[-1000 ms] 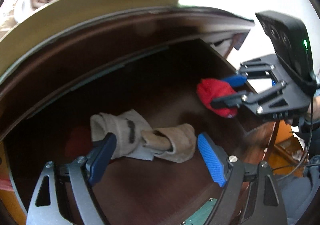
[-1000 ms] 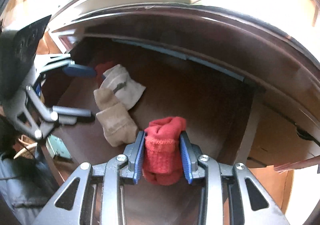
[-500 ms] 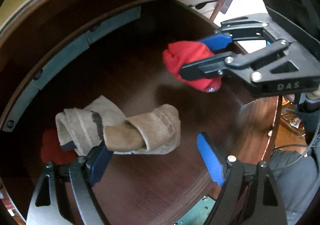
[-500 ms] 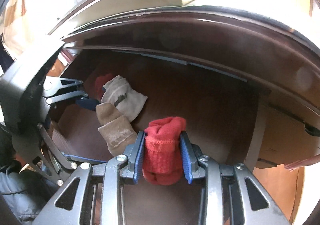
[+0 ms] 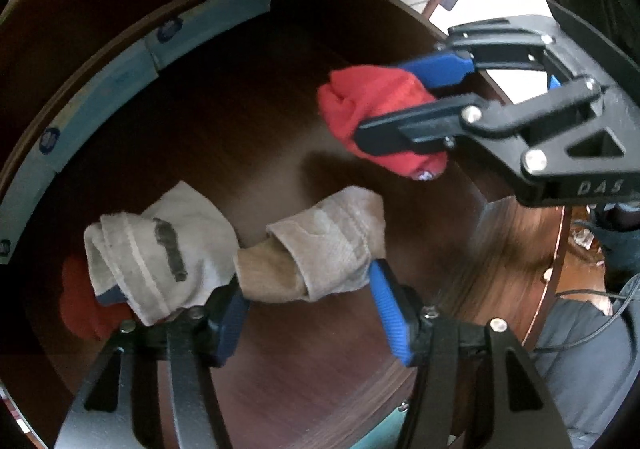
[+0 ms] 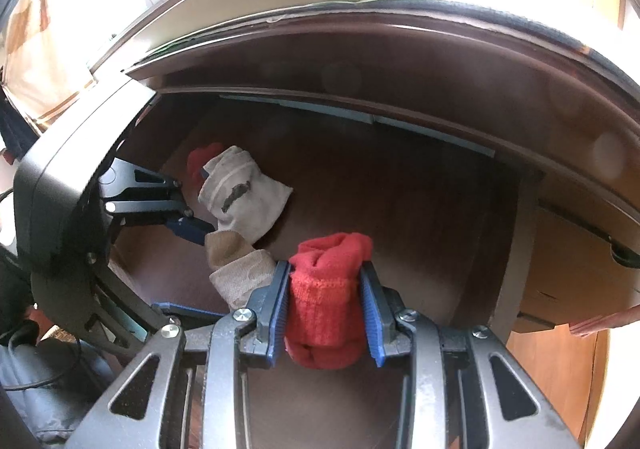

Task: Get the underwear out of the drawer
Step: 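Close right gripper on red sock while left gripper closes on beige sock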

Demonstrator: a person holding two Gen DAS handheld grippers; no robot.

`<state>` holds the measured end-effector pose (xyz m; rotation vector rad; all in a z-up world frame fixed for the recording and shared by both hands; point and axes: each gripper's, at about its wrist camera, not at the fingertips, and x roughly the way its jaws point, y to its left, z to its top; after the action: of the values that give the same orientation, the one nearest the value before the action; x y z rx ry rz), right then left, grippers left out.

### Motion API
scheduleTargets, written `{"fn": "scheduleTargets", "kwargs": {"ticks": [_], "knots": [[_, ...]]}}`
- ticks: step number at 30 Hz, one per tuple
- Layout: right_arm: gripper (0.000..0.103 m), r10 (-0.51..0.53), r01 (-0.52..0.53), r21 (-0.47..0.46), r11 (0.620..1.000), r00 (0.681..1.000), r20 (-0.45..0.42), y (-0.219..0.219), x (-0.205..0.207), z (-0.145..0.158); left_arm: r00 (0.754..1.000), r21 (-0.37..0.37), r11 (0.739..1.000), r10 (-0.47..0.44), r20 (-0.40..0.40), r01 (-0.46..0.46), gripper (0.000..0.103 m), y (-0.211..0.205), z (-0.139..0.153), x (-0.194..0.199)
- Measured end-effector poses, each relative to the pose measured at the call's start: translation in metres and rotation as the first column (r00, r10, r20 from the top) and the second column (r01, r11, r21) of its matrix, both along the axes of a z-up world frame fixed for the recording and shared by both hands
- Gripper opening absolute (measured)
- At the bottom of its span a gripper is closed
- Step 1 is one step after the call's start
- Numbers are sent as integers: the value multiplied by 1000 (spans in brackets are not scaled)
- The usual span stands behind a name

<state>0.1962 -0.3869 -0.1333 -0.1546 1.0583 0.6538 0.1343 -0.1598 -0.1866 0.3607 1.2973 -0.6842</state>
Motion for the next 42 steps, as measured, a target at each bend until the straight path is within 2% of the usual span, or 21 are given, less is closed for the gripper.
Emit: {"fn": "scheduleTargets", "kwargs": {"ticks": [3, 6, 7, 12, 17, 26, 34, 42], "knots": [[36, -1, 1, 1, 1000, 1000, 0, 0, 0, -1, 1000, 7, 1000, -16, -12, 16, 43, -9, -3, -1], [36, -4, 4, 3, 1000, 1000, 1, 0, 0, -1, 1000, 5, 1000, -26, -14, 26, 23, -12, -4, -2], [36, -5, 5, 3, 1000, 1000, 2, 0, 0, -1, 999, 4, 1000, -26, -20, 26, 13, -12, -5, -2], [36, -12, 12, 10, 1000, 1000, 13, -2, -2, -1, 1000, -10, 1000, -12, 1, 12, 13, -10, -4, -6], [36, -17, 16, 27, 1000, 1000, 21, -6, -3, 2, 999, -58, 998, 22, 39, -20, 12, 5, 4, -14], [36, -13, 10, 54, 998, 998, 55, -10, -7, 8, 983, -123, 989, 99, 153, -80, 12, 27, 23, -24], [36, -19, 8, 114, 993, 995, 101, -18, -13, 17, 947, -177, 972, 198, 251, -156, 12, 49, 43, -25], [36, -33, 11, 153, 988, 989, 142, -25, -19, 23, 914, -213, 959, 248, 321, -186, 12, 68, 56, -34]]}}
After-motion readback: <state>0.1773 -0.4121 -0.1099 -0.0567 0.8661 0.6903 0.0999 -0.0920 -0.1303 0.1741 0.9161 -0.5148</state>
